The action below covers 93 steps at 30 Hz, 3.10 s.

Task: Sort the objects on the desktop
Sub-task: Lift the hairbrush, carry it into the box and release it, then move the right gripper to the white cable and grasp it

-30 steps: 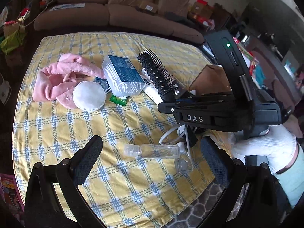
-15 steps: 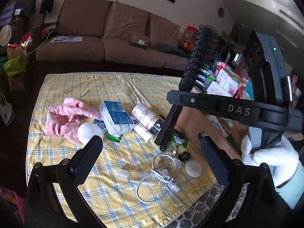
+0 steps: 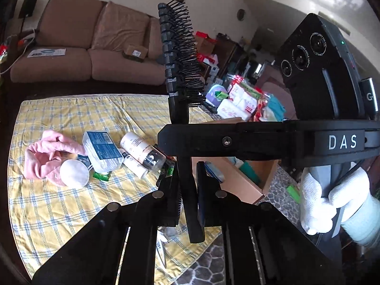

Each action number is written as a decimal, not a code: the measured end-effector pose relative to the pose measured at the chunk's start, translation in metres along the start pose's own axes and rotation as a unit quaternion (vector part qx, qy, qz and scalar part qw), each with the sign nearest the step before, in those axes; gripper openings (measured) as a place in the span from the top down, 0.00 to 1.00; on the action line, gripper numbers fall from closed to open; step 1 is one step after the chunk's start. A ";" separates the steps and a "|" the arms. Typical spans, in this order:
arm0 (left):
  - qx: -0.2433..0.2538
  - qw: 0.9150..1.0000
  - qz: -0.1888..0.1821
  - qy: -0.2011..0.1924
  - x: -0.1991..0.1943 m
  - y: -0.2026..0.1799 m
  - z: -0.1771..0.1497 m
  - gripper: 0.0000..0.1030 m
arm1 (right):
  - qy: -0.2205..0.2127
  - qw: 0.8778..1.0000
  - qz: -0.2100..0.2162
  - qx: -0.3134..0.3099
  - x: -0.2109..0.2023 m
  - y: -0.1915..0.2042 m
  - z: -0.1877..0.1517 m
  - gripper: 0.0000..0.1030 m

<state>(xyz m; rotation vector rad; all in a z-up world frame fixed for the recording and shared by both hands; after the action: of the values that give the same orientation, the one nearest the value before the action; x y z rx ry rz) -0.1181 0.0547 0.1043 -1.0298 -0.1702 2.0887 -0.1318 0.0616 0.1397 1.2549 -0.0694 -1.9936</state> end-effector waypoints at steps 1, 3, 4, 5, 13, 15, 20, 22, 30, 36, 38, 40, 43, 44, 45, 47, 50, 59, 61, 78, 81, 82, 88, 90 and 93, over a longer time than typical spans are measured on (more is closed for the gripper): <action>-0.010 1.000 -0.009 0.006 0.003 -0.004 0.000 0.90 | -0.001 1.000 0.003 0.005 -0.004 -0.003 -0.004 0.84; -0.027 0.999 -0.021 0.009 0.007 -0.014 -0.001 0.91 | -0.007 1.000 0.005 0.013 -0.014 -0.010 -0.010 0.84; -0.030 0.999 -0.018 0.015 0.010 -0.020 -0.001 0.91 | -0.009 1.000 0.005 0.018 -0.021 -0.015 -0.013 0.84; -0.031 0.999 -0.013 0.023 0.017 -0.029 0.000 0.91 | -0.013 1.000 0.005 0.023 -0.028 -0.019 -0.016 0.84; 0.009 0.995 -0.015 0.102 0.114 -0.149 0.038 0.88 | -0.034 0.994 -0.049 0.089 -0.120 -0.120 -0.033 0.84; 0.000 0.990 -0.032 0.134 0.155 -0.175 0.047 0.87 | -0.019 0.992 -0.063 0.110 -0.138 -0.162 -0.039 0.84; -0.049 0.972 -0.081 0.217 0.260 -0.222 0.053 0.86 | 0.055 0.980 -0.103 0.163 -0.162 -0.270 -0.064 0.84; -0.081 0.961 -0.098 0.245 0.296 -0.229 0.050 0.86 | 0.089 0.973 -0.124 0.172 -0.160 -0.306 -0.074 0.84; -0.148 0.941 -0.089 0.290 0.348 -0.212 0.034 0.43 | 0.165 0.952 -0.178 0.188 -0.131 -0.399 -0.106 0.84; -0.132 0.952 -0.058 0.269 0.299 -0.182 0.030 0.42 | 0.180 0.946 -0.183 0.197 -0.116 -0.414 -0.118 0.83; -0.134 0.955 -0.053 0.259 0.285 -0.173 0.034 0.39 | 0.159 0.949 -0.169 0.212 -0.124 -0.414 -0.118 0.81; -0.120 0.961 -0.037 0.246 0.269 -0.164 0.040 0.33 | 0.130 0.950 -0.173 0.224 -0.140 -0.412 -0.117 0.81; -0.092 0.973 -0.019 0.209 0.231 -0.154 0.053 0.14 | 0.091 0.956 -0.174 0.218 -0.167 -0.396 -0.114 0.72; -0.085 0.977 -0.015 0.193 0.215 -0.149 0.054 0.07 | 0.076 0.959 -0.168 0.215 -0.176 -0.386 -0.113 0.67; -0.081 0.980 -0.012 0.181 0.199 -0.144 0.054 0.00 | 0.062 0.962 -0.162 0.212 -0.184 -0.375 -0.110 0.58; -0.079 0.984 -0.005 0.158 0.166 -0.132 0.051 0.00 | 0.030 0.970 -0.143 0.196 -0.195 -0.348 -0.103 0.43; -0.089 0.986 0.025 0.141 0.122 -0.105 0.037 0.00 | -0.011 0.977 -0.113 0.179 -0.200 -0.302 -0.091 0.11; -0.140 0.970 0.147 0.134 0.012 0.000 -0.041 0.00 | -0.030 0.992 -0.026 0.117 -0.149 -0.156 -0.061 0.10; -0.135 0.967 0.163 0.140 0.004 0.013 -0.058 0.00 | -0.022 0.995 -0.035 0.091 -0.129 -0.129 -0.062 0.10; -0.134 0.972 0.136 0.137 0.060 0.052 -0.106 0.17 | -0.009 0.997 -0.044 0.063 -0.004 -0.072 -0.117 0.26; -0.115 0.972 0.138 0.152 0.074 0.057 -0.107 0.71 | 0.021 0.997 -0.020 0.078 0.016 -0.076 -0.113 0.62; -0.116 0.971 0.138 0.159 0.077 0.058 -0.109 0.81 | 0.026 0.996 -0.027 0.085 0.022 -0.080 -0.109 0.62; -0.141 0.972 0.115 0.150 0.077 0.062 -0.110 0.96 | 0.062 0.987 -0.126 0.077 0.063 -0.110 -0.084 0.60; -0.145 0.973 0.108 0.145 0.075 0.062 -0.107 0.96 | 0.082 0.981 -0.160 0.068 0.078 -0.124 -0.083 0.58; -0.145 0.974 0.098 0.141 0.074 0.059 -0.103 0.96 | 0.083 0.983 -0.151 0.061 0.088 -0.132 -0.081 0.57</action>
<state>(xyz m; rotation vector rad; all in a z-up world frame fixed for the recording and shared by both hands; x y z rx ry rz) -0.1055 0.0447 -0.0344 -1.5624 -0.2437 2.1040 -0.1628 0.1267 -0.0228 1.5845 0.0863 -2.1564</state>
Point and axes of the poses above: each gripper's, at about its wrist camera, not at the fingertips, and x roughly the way its jaws point, y to its left, z to its top, the point moved 8 cm from there along x, roughly the way its jaws point, and after that the axes turned 10 degrees about y, right-handed, at the moved point
